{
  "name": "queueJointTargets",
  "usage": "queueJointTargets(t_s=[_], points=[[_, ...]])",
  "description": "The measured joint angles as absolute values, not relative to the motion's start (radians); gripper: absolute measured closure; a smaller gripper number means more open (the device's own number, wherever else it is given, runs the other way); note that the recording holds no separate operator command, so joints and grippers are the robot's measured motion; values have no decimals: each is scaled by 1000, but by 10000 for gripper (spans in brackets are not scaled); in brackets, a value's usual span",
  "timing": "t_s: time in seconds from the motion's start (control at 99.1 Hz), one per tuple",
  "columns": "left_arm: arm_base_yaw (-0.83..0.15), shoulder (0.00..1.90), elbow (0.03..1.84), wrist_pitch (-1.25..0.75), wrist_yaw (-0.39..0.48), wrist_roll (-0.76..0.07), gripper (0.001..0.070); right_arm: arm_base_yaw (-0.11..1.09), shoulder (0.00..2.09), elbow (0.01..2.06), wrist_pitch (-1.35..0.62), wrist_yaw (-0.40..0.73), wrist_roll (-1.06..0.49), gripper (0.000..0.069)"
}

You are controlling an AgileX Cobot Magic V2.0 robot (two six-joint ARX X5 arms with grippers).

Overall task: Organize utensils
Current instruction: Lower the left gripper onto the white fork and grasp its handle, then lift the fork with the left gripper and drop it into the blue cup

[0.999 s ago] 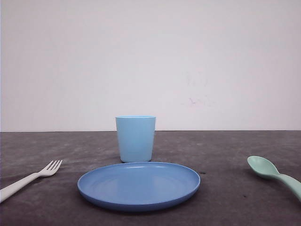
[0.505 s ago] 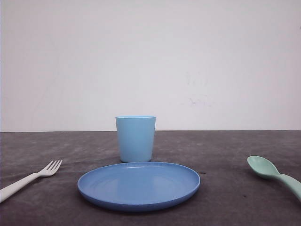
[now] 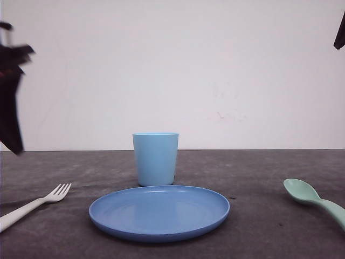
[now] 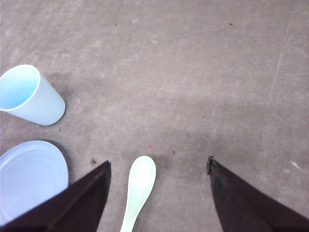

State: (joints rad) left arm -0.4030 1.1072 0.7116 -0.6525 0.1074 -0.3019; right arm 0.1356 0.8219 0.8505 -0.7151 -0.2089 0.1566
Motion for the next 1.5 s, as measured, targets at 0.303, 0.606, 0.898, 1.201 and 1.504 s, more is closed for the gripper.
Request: queueJointTargets(t_s=[0.303,0.606,0.898,1.201,1.504], points=[[-517,1272,712,-549,38,-342,444,136,822,851,-722,-209,157,293],[-542,1360,712,-486,-6,-356,496,136,822,851,-734,-209,157,293],[-542,1398,715,-475,-35,-357,642,139,822,851,-737,-208,156,293],[-542,1404,739,-499,-35,-356,661,142,822,851,-743,-207,154,293],[-542,1203,901,-344,-83,-302,661,142,822,851,-743,-190,153,293]])
